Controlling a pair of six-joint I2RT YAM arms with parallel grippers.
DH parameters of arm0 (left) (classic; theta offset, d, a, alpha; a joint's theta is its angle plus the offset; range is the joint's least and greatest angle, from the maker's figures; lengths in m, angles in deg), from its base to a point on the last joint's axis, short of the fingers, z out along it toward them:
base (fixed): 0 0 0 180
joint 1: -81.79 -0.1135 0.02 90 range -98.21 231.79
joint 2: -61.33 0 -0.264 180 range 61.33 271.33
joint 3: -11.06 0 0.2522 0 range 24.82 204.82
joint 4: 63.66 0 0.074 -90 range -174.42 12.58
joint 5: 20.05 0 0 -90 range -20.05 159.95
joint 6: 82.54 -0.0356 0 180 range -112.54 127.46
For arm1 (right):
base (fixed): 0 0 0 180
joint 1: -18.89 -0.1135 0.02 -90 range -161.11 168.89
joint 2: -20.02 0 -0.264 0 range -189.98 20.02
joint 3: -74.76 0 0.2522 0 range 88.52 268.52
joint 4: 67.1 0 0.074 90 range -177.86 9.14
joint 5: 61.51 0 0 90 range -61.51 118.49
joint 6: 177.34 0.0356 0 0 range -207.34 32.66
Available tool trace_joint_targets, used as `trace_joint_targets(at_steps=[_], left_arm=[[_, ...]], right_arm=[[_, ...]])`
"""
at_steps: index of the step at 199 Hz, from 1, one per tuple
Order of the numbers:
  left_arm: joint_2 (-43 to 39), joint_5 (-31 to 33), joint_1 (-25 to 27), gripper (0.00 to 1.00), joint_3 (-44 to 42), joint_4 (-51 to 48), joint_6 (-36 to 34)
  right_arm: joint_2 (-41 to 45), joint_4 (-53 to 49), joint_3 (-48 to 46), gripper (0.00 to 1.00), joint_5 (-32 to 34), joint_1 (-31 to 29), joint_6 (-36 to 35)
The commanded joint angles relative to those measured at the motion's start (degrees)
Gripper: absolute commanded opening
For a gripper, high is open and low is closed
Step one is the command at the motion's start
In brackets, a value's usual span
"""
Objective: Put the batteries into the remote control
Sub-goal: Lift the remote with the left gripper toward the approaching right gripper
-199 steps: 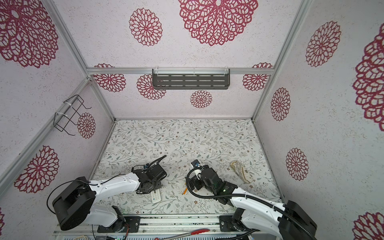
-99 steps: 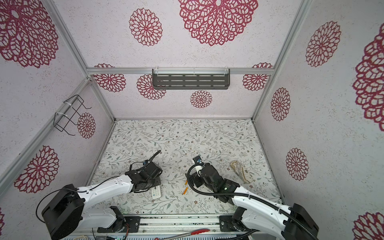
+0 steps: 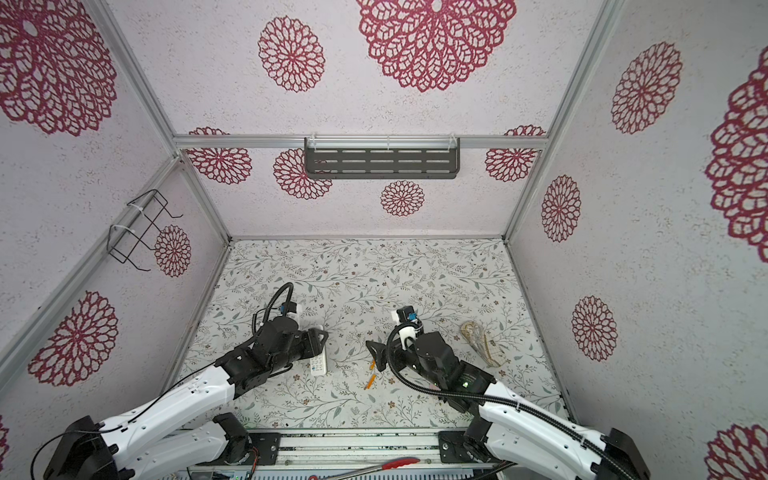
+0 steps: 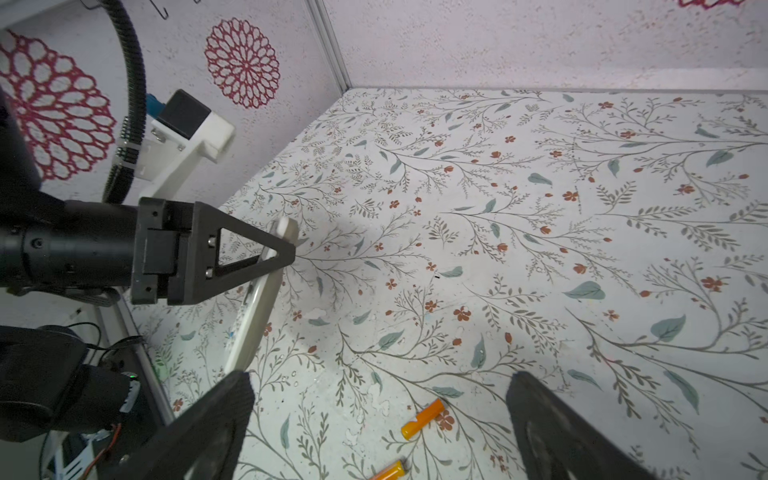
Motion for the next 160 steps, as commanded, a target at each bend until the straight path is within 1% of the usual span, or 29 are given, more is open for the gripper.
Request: trace_joint_targets(at_steps=[1, 8, 41, 66, 98, 125, 160], left_arm=[[-1.6, -4.2, -0.7, 0.31, 1.2, 5.4, -5.1], [-2.1, -4.9, -0.8, 0.32, 1.5, 5.8, -6.0], [-3.6, -9.4, -1.8, 0.31, 2.0, 8.8, -8.7], [-5.6, -13.1, -2.9, 0.31, 0.7, 12.2, -9.5], [-9.4, -16.0, -4.2, 0.31, 0.1, 13.7, -9.9], [-11.6, -21.2, -5.7, 0.32, -0.5, 17.4, -9.0], [-12.6, -28.1, -6.6, 0.32, 0.4, 19.6, -9.0]], right_arm=[[0.4, 4.2, 1.3, 0.99, -3.9, -0.3, 3.5], [-0.1, 4.9, 1.2, 0.99, -4.6, -0.3, 3.7], [-3.4, 9.4, 2.1, 0.99, -12.1, -0.2, 2.3], [-6.6, 14.3, 3.2, 0.99, -17.7, 0.1, 2.3], [-10.5, 20.7, 4.2, 0.99, -21.6, 0.7, 4.1], [-13.3, 25.3, 4.6, 0.99, -25.4, 0.9, 5.1], [-15.1, 33.6, 3.1, 0.99, -30.5, 0.9, 7.6]])
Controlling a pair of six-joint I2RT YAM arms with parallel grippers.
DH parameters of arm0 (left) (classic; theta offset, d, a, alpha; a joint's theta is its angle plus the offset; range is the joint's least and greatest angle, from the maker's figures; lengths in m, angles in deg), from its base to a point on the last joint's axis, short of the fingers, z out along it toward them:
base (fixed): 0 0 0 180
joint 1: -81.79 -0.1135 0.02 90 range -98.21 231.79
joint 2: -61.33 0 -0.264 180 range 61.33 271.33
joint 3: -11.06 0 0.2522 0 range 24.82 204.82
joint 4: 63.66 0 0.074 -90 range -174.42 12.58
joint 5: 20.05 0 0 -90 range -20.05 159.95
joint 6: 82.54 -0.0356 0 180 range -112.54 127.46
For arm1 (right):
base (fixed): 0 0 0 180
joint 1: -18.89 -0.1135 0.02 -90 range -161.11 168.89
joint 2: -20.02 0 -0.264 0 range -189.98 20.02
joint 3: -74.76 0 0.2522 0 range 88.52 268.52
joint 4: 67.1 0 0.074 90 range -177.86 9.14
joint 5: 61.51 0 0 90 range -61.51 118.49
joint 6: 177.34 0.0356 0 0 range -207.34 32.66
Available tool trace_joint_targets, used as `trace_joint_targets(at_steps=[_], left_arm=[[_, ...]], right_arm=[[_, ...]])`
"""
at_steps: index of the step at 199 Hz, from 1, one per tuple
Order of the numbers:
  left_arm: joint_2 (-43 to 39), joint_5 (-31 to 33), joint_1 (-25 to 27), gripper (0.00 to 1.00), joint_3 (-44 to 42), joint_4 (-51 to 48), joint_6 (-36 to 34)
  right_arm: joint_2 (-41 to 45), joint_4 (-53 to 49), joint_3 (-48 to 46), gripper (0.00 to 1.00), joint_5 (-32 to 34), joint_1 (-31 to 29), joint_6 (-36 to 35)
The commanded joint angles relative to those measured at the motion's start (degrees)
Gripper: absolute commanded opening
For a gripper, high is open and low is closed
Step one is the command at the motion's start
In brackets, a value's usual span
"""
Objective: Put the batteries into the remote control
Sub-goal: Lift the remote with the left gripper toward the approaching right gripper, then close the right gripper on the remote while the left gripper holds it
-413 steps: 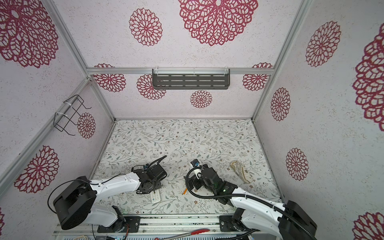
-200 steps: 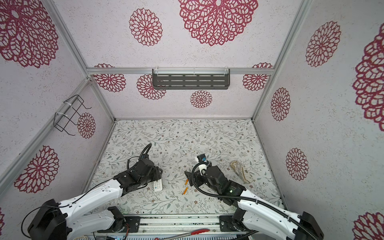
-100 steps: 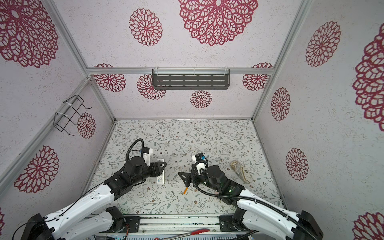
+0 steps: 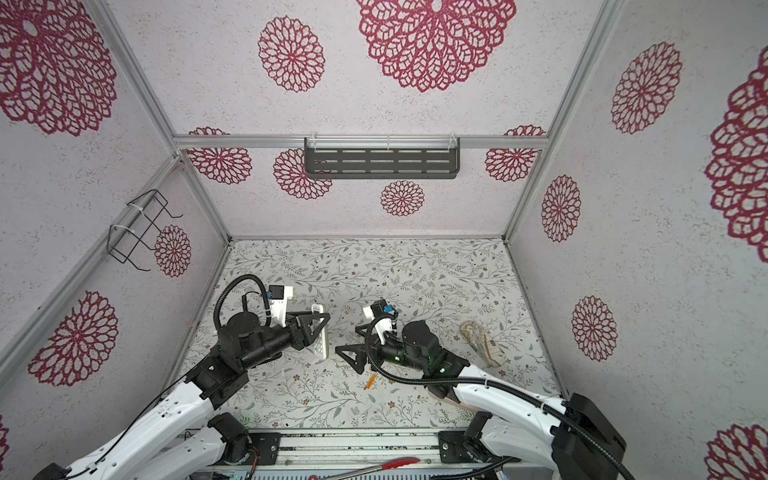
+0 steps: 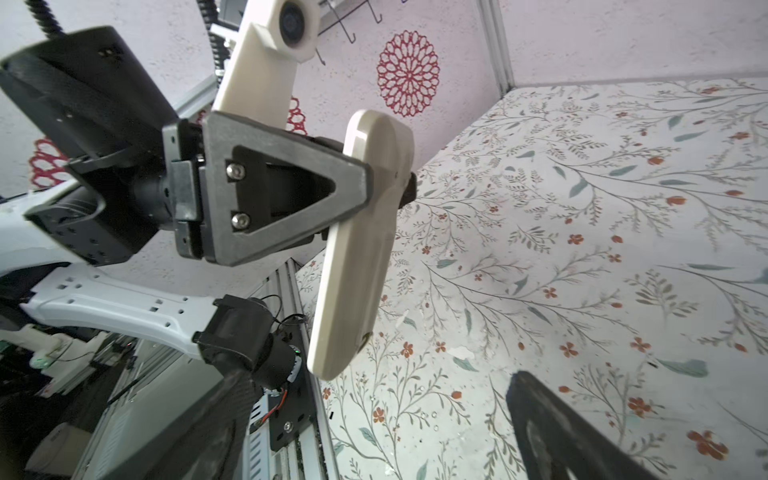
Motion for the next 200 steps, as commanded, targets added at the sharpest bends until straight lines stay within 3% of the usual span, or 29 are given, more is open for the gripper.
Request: trace_joint_targets(at_steps=[1, 71, 200], left_arm=[[-1.1, -7.3, -0.6, 0.32, 0.3, 4.5, -0.5], [-0.5, -14.9, -0.6, 0.33, 3.6, 8.5, 1.3], [2.9, -19.6, -0.5, 0.33, 5.2, 13.2, 3.8]], right_arm=[[-0.3, 10.2, 0.3, 0.99, -5.6, 0.2, 2.5], [-2.3, 13.2, 0.4, 0.99, -7.9, 0.1, 2.8], [-6.6, 22.5, -0.9, 0.96, -12.0, -0.5, 5.6]])
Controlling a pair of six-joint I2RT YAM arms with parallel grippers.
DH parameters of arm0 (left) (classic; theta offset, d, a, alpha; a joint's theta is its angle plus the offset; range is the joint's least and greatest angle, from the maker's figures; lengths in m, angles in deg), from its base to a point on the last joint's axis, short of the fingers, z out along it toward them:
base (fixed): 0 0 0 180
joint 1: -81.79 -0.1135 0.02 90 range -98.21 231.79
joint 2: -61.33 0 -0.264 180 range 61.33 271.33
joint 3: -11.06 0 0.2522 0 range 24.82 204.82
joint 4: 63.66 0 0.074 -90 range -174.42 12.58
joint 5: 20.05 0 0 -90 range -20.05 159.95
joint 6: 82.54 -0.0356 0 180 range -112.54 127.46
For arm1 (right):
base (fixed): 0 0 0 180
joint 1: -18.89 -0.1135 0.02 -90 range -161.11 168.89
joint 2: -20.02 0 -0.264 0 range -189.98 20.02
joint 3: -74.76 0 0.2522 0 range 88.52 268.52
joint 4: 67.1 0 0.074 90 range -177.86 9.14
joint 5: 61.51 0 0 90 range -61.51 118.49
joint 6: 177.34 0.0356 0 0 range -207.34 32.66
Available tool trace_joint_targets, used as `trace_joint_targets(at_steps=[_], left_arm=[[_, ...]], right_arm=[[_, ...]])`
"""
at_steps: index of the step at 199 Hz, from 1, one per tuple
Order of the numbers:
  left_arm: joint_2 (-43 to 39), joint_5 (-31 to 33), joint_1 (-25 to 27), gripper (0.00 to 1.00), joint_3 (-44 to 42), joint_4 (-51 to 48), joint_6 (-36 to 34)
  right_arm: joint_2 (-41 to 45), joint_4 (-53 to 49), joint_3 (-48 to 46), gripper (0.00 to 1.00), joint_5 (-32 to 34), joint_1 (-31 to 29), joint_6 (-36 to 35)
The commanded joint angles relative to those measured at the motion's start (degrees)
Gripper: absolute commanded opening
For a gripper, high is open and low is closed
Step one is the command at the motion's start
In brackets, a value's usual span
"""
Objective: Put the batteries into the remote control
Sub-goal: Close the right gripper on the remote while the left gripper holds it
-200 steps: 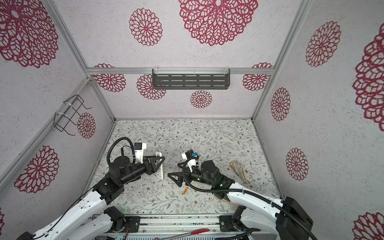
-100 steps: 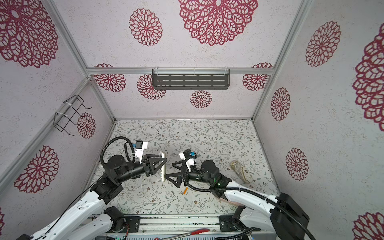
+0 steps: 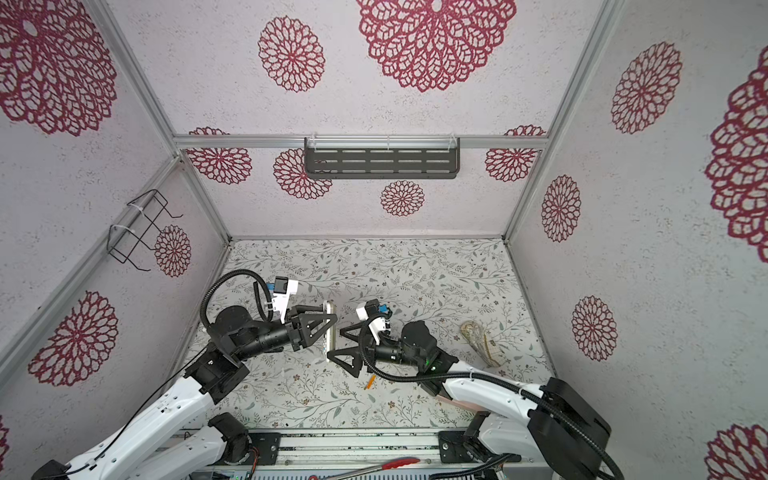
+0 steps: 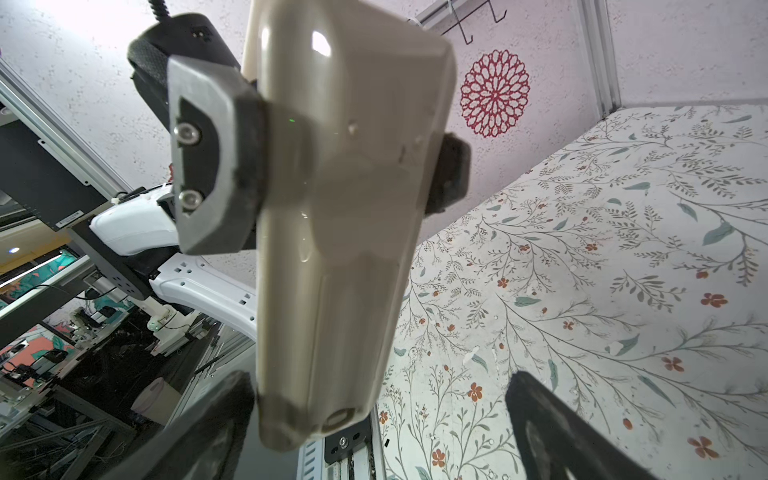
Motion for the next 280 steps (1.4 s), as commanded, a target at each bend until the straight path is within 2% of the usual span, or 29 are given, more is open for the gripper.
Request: trace_joint_targets(at_steps=[1, 113, 193, 235, 256, 280], left_arm=[[0.5, -2.3, -0.2, 0.33, 1.7, 3.8, 0.7], [2.2, -6.1, 0.0, 0.33, 1.1, 7.6, 2.5], [2.1, -6.4, 0.1, 0.33, 0.7, 8.9, 2.9], [2.1, -6.4, 0.1, 0.33, 0.6, 9.0, 2.9], [2.2, -6.3, 0.1, 0.33, 0.4, 8.9, 2.9], [2.2, -5.9, 0.1, 0.33, 0.3, 8.8, 2.8]], right_arm=[[-0.3, 5.4, 0.3, 0.96, -2.1, -0.4, 1.3], [-3.9, 11.4, 0.7, 0.81, -4.6, -1.7, 3.3], [-4.7, 14.8, 0.7, 0.59, -5.4, -2.3, 4.9], [-4.9, 15.1, 0.7, 0.43, -5.5, -2.4, 5.1], [-4.8, 15.8, 0.5, 0.3, -5.3, -2.3, 5.4], [-4.4, 15.7, 0.3, 0.21, -4.9, -2.3, 5.3]])
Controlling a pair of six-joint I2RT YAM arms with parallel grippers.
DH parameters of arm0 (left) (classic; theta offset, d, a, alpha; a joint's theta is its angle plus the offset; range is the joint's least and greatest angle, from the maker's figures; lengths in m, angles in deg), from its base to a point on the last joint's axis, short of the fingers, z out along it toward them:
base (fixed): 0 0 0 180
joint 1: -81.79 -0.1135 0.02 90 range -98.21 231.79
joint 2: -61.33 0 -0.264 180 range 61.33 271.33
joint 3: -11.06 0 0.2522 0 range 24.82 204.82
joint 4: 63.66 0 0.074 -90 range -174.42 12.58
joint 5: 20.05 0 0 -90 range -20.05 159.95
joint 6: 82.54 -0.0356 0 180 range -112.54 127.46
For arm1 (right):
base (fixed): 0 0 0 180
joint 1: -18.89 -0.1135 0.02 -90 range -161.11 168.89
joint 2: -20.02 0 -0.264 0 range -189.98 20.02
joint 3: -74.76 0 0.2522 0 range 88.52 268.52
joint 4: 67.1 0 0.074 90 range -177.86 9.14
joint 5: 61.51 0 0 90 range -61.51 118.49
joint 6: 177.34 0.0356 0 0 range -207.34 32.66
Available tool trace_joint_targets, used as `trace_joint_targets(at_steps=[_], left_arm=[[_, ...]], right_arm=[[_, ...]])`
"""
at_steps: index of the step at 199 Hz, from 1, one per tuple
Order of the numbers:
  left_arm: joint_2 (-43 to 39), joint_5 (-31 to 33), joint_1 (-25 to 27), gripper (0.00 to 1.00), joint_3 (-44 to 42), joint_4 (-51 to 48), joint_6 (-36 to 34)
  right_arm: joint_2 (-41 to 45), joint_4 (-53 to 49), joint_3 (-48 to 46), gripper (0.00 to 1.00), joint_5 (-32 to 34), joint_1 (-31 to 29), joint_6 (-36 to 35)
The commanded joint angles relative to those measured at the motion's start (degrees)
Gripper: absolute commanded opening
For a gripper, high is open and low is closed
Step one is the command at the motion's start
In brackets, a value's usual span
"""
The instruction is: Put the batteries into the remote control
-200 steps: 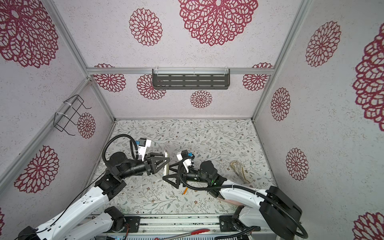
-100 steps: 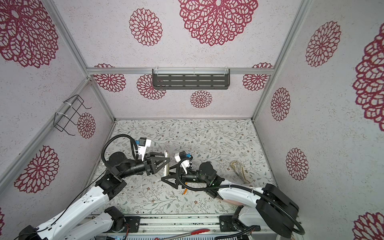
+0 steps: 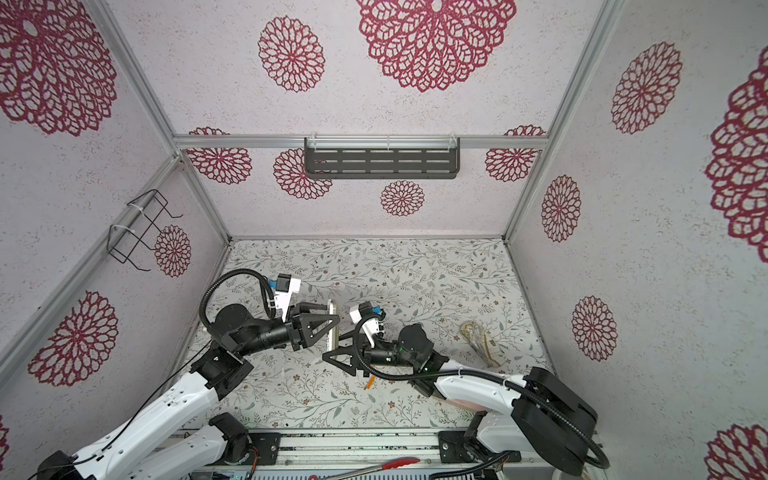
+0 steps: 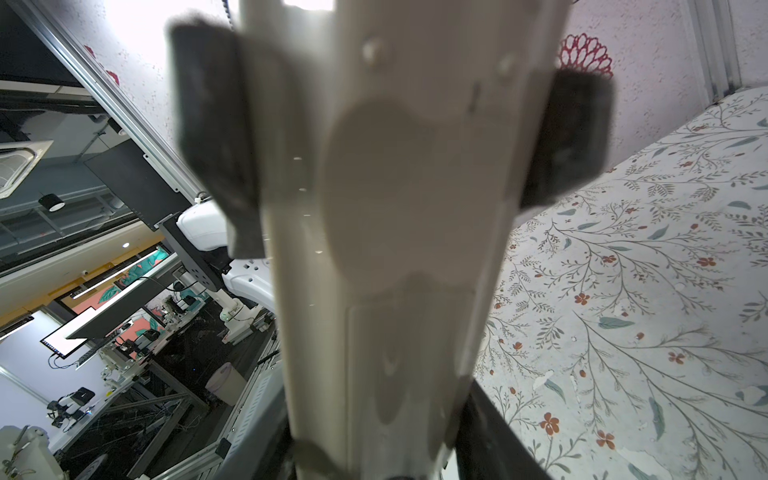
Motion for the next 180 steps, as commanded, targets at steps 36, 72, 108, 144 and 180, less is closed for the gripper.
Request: trace_joint_targets(at_steps=[36, 72, 108, 144, 180], left_arm=[[-0.1, 1.2, 0.2, 0.5, 0.8, -1.0, 0.3], [-0.5, 4.8, 0.1, 0.83, 1.1, -4.7, -1.5], [-2.2, 9.2, 0.1, 0.99, 2.0, -10.1, -3.5], [-5.4, 17.9, 0.3, 0.96, 3.9, -19.9, -6.6], [-4.7, 26.1, 2.7, 0.8, 6.8, -27.5, -9.1]], right_arm=[[2.6, -2.1, 0.6, 0.09, 2.7, -0.2, -5.2], [5.7, -12.5, 1.4, 0.0, 8.3, -0.2, -10.2], [7.6, -23.5, 3.4, 0.0, 16.5, -0.2, -14.5], [8.1, -33.6, 5.9, 0.0, 25.8, -0.2, -17.9], [6.8, -42.1, 8.9, 0.0, 34.5, -0.1, -19.5]])
